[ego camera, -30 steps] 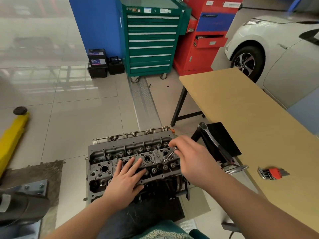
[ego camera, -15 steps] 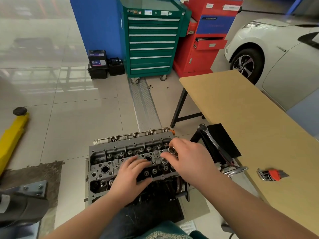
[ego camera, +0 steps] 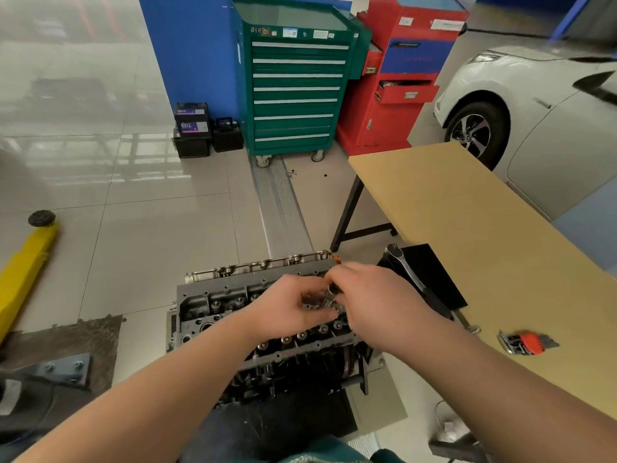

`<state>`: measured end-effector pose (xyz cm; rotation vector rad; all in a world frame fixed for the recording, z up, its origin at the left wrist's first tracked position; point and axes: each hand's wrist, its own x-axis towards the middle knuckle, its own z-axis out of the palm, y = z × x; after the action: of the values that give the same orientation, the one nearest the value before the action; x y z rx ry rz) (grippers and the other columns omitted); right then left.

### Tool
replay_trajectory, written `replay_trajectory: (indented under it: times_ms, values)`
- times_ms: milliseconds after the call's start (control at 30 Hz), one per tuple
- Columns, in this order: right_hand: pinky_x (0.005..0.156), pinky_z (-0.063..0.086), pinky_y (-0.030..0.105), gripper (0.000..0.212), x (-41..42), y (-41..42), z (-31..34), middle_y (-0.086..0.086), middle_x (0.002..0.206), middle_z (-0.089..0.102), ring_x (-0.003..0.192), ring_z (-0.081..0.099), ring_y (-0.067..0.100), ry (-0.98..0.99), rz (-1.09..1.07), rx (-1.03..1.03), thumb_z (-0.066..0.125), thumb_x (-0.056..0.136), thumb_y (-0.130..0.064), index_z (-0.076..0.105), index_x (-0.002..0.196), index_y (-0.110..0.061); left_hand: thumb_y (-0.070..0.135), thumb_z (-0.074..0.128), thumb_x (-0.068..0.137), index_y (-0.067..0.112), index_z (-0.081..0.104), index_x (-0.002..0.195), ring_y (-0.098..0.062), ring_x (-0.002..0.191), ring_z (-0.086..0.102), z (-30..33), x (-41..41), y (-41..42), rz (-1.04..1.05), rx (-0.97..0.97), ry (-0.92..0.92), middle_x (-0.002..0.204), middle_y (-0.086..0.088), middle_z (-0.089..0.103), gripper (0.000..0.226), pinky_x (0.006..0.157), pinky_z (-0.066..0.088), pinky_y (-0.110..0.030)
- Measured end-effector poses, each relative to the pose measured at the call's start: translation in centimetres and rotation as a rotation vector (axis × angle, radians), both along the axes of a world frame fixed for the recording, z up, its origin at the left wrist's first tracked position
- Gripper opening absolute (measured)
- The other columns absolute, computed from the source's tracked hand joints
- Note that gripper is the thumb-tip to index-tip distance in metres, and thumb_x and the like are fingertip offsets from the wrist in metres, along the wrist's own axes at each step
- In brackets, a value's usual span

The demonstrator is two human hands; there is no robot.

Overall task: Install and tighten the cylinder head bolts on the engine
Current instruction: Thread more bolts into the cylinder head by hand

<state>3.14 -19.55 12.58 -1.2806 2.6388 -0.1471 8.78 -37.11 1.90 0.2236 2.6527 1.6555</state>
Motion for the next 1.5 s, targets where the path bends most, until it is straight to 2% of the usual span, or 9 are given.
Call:
replay_trajectory:
  times_ms: [167,367,567,733,933,1133,1233,1333,1500]
  values:
    - [0.060,0.042,0.034,0.042,0.1,-0.7,-0.1,-0.007,0.087,0.049,0.076,0.052,0.017,0.173,-0.079,0.069,0.044,0.099,-0.066,0.055,0.107,-0.027,0.040,0.078,0.083,0.042,0.063,0.075,-0.006,0.071,0.063,-0.4,-0.3,0.3,0.072,-0.042,0.099,0.077,0.018,0.065,0.017,0.068,0.046,-0.014]
    - [0.082,0.054,0.036,0.023,-0.2,0.2,0.0,-0.010,0.114,0.055,0.101,0.059,0.015,-0.071,-0.030,-0.053,0.063,0.099,-0.033,0.057,0.121,-0.029,0.024,0.081,0.091,0.041,0.070,0.085,0.003,0.069,0.063,-0.5,-0.7,0.1,0.034,-0.009,0.017,0.075,0.023,0.067,0.021,0.069,0.045,-0.008]
    - [0.070,0.053,0.036,0.052,-0.3,0.0,-0.6,-0.006,0.098,0.063,0.088,0.061,0.017,0.104,-0.142,0.028,0.049,0.092,-0.074,0.061,0.112,-0.027,0.025,0.086,0.085,0.043,0.067,0.074,-0.004,0.068,0.061,-0.6,-0.6,0.9,0.080,-0.007,0.071,0.073,0.018,0.065,0.029,0.065,0.044,-0.011]
    - [0.083,0.054,0.035,0.023,-0.5,0.6,-0.5,-0.011,0.116,0.053,0.102,0.059,0.014,-0.066,0.003,-0.055,0.062,0.099,-0.033,0.061,0.122,-0.028,0.023,0.082,0.091,0.020,0.073,0.103,-0.015,0.083,0.071,-0.8,-0.5,0.8,0.077,0.090,-0.051,0.088,0.002,0.075,0.015,0.083,0.059,-0.028]
    - [0.061,0.041,0.033,0.049,-0.6,-0.1,-0.6,-0.009,0.092,0.058,0.083,0.058,0.016,0.143,-0.115,0.071,0.048,0.090,-0.078,0.055,0.097,-0.030,0.024,0.089,0.081,0.037,0.065,0.076,-0.007,0.078,0.062,-0.9,-0.8,1.2,0.045,-0.045,0.076,0.079,0.018,0.062,0.028,0.073,0.045,-0.015]
    - [0.076,0.053,0.035,0.020,-0.4,0.6,0.0,-0.010,0.112,0.053,0.095,0.059,0.016,-0.026,0.011,-0.007,0.065,0.097,-0.033,0.060,0.116,-0.031,0.025,0.089,0.083,0.028,0.075,0.096,-0.008,0.086,0.074,-1.3,-1.1,0.6,0.095,0.060,-0.057,0.092,0.008,0.078,0.019,0.084,0.057,-0.025]
    - [0.067,0.046,0.035,0.034,-0.5,0.2,-0.4,-0.005,0.096,0.058,0.086,0.058,0.017,0.089,-0.099,0.060,0.052,0.099,-0.060,0.058,0.103,-0.026,0.030,0.090,0.081,0.052,0.069,0.088,-0.001,0.090,0.069,-1.1,-0.8,0.6,0.044,-0.020,-0.012,0.092,0.024,0.072,0.031,0.082,0.049,-0.013]
    - [0.064,0.046,0.035,0.045,-0.2,0.0,-0.5,-0.008,0.095,0.056,0.083,0.058,0.016,0.102,-0.101,0.049,0.048,0.093,-0.073,0.053,0.098,-0.029,0.036,0.087,0.079,0.045,0.065,0.075,-0.009,0.077,0.064,-1.1,-1.0,1.0,0.068,-0.047,0.049,0.077,0.019,0.067,0.025,0.073,0.051,-0.023]
    - [0.084,0.056,0.036,0.020,0.0,0.6,-0.4,-0.010,0.119,0.049,0.097,0.058,0.013,-0.082,-0.028,-0.030,0.064,0.098,-0.025,0.062,0.118,-0.028,0.025,0.085,0.087,0.026,0.075,0.096,-0.011,0.091,0.073,-1.3,-1.1,0.4,0.075,-0.026,-0.036,0.094,0.008,0.076,0.013,0.089,0.059,-0.040]
